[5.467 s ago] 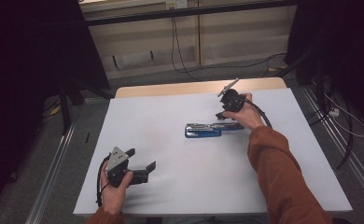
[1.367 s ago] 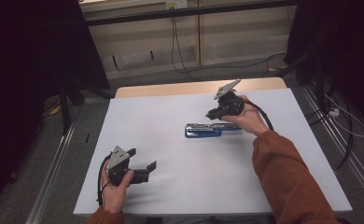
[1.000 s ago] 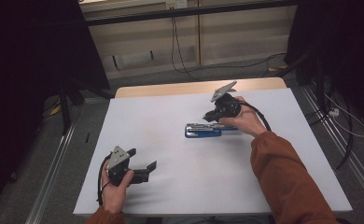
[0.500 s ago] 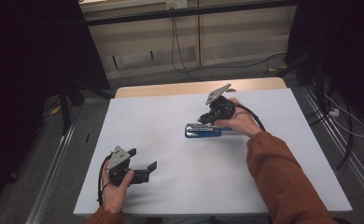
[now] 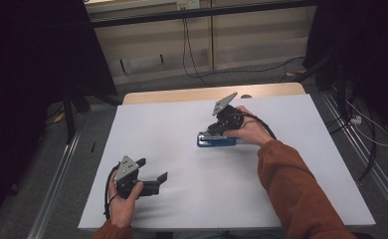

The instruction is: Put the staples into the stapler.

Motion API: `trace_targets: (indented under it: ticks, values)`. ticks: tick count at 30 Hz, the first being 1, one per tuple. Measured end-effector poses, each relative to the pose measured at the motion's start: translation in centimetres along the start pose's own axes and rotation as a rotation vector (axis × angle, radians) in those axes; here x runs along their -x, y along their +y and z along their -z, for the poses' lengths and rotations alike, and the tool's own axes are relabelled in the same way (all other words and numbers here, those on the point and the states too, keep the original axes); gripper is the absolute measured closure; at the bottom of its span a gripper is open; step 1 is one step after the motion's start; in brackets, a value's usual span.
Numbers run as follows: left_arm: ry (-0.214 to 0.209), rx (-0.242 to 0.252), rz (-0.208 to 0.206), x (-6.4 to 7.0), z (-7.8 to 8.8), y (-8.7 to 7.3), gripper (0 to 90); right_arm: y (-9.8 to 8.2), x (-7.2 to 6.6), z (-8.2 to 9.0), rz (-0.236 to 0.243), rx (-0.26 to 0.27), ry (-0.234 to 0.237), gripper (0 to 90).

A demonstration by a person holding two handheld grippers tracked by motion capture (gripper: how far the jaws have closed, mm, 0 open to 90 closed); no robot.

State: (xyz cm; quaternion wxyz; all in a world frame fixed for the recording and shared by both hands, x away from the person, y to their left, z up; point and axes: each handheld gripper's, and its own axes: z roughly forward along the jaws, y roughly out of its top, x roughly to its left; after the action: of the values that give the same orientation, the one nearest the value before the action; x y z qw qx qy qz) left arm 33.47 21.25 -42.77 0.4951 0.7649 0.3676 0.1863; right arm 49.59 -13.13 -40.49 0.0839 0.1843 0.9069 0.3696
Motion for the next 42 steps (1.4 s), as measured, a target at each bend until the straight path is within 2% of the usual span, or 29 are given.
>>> trace_targets:
  ticks: [9, 16, 20, 24, 29, 33, 42]
  values:
    - [-0.001, -0.002, -0.001, -0.1, 0.0, 0.0, 3.7, 0.0, 0.1, 0.0, -0.010, 0.030, 0.000, 79.3]
    - [-0.004, 0.004, -0.003, -0.1, 0.0, 0.1, 3.8, 0.4, 0.0, -0.5, 0.058, 0.034, 0.000, 79.3]
    - [-0.004, 0.002, 0.001, -0.1, -0.1, 0.0, 3.7, 0.4, 0.4, -0.7, 0.074, 0.039, -0.001, 79.3]
    - [-0.006, 0.005, 0.000, 0.0, 0.0, 0.1, 3.7, 0.5, 0.7, -1.1, 0.077, 0.037, -0.010, 79.3]
    - [-0.006, 0.003, 0.005, -0.1, 0.0, 0.0, 3.7, 0.5, 0.7, -1.5, 0.089, 0.032, 0.002, 79.3]
    - [-0.012, -0.002, 0.003, -0.1, -0.1, 0.0, 3.8, 0.3, 0.9, -1.7, 0.068, 0.015, 0.020, 79.3]
    - [-0.011, -0.001, 0.002, -0.1, -0.1, 0.0, 3.7, 0.5, 0.9, -1.5, 0.103, 0.013, 0.017, 79.3]
